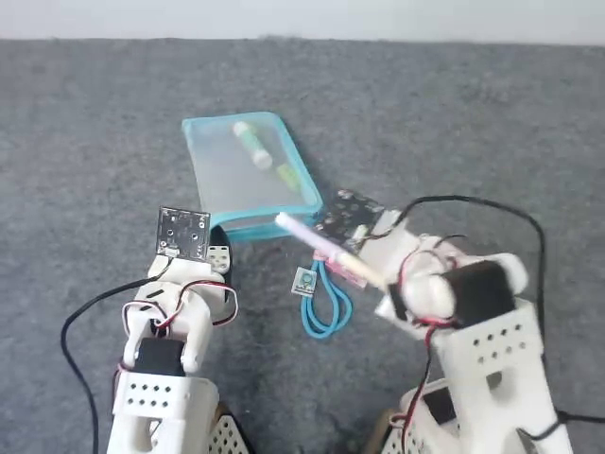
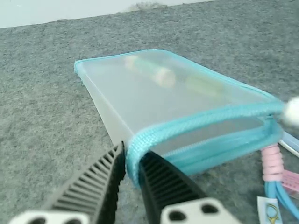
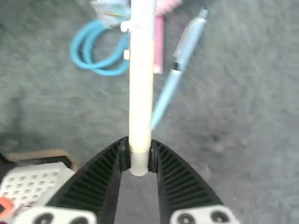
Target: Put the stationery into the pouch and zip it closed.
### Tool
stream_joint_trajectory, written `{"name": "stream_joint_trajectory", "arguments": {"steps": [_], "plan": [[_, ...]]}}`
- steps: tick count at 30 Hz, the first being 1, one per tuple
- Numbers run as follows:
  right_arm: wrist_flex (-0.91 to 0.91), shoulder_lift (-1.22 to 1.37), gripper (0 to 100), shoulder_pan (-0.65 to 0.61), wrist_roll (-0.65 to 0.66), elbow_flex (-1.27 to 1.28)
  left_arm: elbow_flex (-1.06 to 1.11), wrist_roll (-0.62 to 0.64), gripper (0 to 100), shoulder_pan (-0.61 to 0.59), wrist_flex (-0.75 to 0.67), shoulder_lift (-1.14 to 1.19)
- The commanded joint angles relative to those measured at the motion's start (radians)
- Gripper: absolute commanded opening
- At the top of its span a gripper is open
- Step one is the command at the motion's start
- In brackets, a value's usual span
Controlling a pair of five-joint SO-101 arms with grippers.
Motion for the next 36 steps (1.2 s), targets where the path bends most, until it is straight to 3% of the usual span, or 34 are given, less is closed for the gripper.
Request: {"name": "stream_joint_trajectory", "arguments": {"steps": [1, 13, 20, 28, 34, 36], "plan": [[-0.019, 0.035, 0.6, -0.068, -0.064, -0.006, -0.044, 0.017, 1, 0.000, -0.017, 0.014], [-0.194, 0.349, 0.6, -0.079, -0.186, -0.060, -0.044, 0.017, 1, 0.002, -0.017, 0.014], [-0.193, 0.607, 0.6, -0.091, -0.281, -0.331, -0.044, 0.017, 1, 0.002, -0.017, 0.014], [-0.142, 0.978, 1.2, -0.257, -0.356, -0.706, -0.044, 0.017, 1, 0.002, -0.017, 0.014], [-0.051, 1.141, 21.4, -0.274, -0.431, -0.967, -0.044, 0.017, 1, 0.002, -0.017, 0.014], [-0.025, 1.132, 21.2, -0.262, -0.454, -1.022, -0.044, 0.017, 1, 0.002, -0.017, 0.014]]}}
